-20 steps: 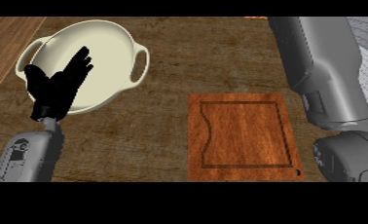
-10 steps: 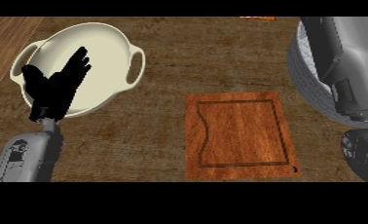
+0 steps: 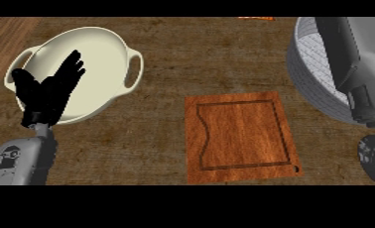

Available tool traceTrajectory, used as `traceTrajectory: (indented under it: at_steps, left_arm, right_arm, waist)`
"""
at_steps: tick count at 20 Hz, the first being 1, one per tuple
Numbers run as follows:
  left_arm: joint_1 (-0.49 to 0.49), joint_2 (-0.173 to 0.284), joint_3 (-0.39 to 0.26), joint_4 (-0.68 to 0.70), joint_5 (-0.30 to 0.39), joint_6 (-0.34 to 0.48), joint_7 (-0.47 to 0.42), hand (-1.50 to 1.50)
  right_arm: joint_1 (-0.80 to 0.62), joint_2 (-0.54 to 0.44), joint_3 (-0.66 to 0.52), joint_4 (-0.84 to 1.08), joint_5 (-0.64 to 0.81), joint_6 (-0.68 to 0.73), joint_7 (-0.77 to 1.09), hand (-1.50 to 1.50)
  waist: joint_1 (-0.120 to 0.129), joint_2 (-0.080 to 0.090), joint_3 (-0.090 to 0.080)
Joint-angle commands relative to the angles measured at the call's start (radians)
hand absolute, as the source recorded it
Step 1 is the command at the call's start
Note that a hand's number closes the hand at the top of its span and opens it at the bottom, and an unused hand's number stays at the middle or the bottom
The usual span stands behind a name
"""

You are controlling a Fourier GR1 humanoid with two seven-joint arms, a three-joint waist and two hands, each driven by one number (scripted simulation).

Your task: Pick the squash from the cutting board and place it in the basket

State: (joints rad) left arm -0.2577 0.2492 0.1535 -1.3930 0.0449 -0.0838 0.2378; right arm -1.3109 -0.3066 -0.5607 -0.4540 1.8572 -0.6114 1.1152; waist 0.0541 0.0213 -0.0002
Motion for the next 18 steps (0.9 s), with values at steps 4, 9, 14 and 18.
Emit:
traceTrajectory:
  at_steps: [4, 9, 14, 18]
  left_arm:
    - [0.010, 0.002, 0.016, 0.042, -0.020, 0.016, -0.052, 0.00]
    - [-0.009, -0.006, 0.004, 0.020, 0.001, -0.002, -0.017, 0.00]
    - [0.029, -0.037, -0.010, 0.028, -0.023, 0.028, -0.025, 0.00]
    - [0.024, -0.012, 0.010, -0.012, 0.007, 0.003, 0.001, 0.00]
  right_arm:
    - [0.096, -0.015, -0.068, 0.011, -0.045, -0.186, 0.055, 1.50]
    - [0.160, -0.052, -0.096, -0.066, 0.036, -0.239, 0.177, -1.50]
    - [0.159, -0.041, -0.139, -0.050, -0.002, -0.220, 0.091, -1.50]
    - [0.168, -0.050, -0.162, 0.005, -0.041, -0.312, 0.008, -1.50]
  waist:
    - [-0.017, -0.003, 0.001]
    - [-0.024, -0.002, 0.000]
    - [-0.027, -0.011, 0.000]
    - [-0.016, -0.008, 0.001]
